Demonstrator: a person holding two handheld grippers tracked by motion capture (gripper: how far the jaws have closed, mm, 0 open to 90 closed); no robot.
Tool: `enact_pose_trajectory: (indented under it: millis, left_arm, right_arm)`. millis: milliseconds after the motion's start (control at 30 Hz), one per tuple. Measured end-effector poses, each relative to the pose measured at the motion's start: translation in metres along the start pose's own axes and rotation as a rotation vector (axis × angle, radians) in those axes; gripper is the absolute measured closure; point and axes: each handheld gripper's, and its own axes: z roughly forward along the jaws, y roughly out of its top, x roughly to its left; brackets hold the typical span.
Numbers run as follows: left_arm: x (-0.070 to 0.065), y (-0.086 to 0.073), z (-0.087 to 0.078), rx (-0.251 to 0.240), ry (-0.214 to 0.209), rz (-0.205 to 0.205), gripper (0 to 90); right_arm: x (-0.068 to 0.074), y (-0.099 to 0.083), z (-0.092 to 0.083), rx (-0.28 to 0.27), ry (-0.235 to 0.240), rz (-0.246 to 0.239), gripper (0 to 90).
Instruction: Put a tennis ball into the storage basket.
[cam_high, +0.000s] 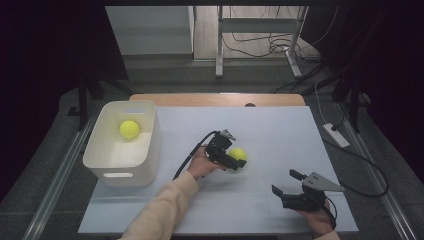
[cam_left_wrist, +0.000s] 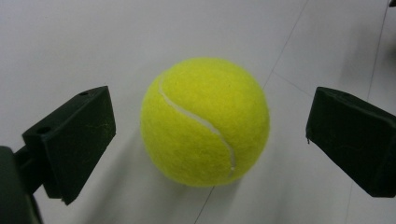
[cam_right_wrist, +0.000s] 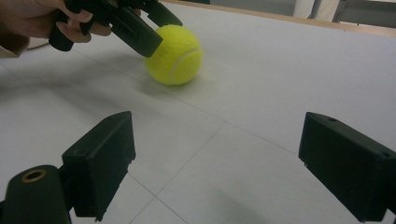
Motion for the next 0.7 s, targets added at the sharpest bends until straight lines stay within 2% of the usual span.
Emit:
enact_pose_trajectory:
  millis: [367,533,700]
  left_arm:
    - [0.004,-0.003,0.010,0.038,0.006,-0.008,5.4]
    - [0.004,-0.004,0.014,0.053,0.015,0.005,15.4]
    - [0.002,-0.004,0.014,0.040,0.012,0.011,25.9]
  right_arm:
    - [0.000,0.000,0.000,0.000,0.000,0.002,11.0]
    - [0.000,0.000,0.000,0.000,0.000,0.000,11.0]
    - [-0.001,0.000,-0.001,-0.002,-0.003,0.001,11.0]
